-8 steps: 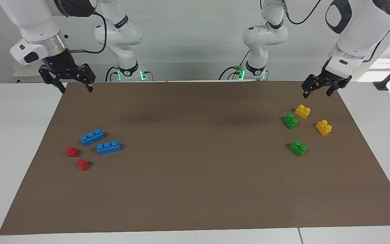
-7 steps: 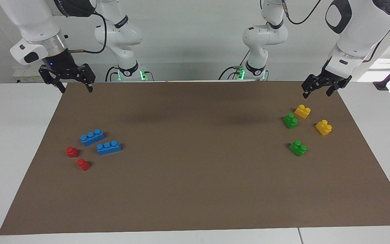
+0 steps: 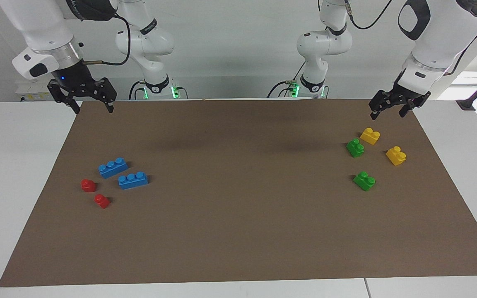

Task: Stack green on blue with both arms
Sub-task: 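Move the left gripper toward the green brick farthest from the robot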

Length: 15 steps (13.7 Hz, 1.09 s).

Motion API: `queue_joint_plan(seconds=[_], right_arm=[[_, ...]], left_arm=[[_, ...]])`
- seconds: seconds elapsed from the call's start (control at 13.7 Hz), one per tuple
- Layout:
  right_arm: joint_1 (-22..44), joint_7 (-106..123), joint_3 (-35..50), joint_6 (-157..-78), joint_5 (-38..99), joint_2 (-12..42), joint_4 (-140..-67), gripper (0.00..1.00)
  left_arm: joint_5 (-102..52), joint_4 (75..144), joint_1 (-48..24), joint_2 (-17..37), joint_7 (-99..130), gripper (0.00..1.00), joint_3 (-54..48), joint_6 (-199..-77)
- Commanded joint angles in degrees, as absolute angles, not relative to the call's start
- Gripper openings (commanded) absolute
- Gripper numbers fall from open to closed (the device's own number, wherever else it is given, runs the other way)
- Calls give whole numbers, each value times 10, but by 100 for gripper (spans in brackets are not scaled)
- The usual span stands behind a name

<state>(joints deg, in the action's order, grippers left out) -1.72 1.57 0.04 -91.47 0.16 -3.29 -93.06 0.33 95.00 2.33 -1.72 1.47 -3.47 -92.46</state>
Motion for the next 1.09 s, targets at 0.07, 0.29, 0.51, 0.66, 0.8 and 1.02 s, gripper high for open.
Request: queue_joint_plan(seconds=[0.07,0.29,0.51,0.66,0.8,1.02], right_arm=[[-15,13,1,-925,-3,-37,-940,100],[-13,10,3,-921,-3,-37,-938,100],[-16,11,3,-918,-3,-40,-941,100],[-18,10,2,-919,-2,-45,-950,100],[-19,11,3,-920,-2,-45,-951,100],[-20,8,2,-922,-1,-45,-951,100]], left_arm=[[-4,966,17,-34,31,100,-28,-919],[-4,969,17,-43,39,100,-28,-909],[-4,986,18,-51,69,100,-28,-918],[-4,1009,18,-58,159,100,-28,-953],[-4,1031,16,-62,192,100,-28,-978],[-4,1048,18,-62,201,100,-28,-990]])
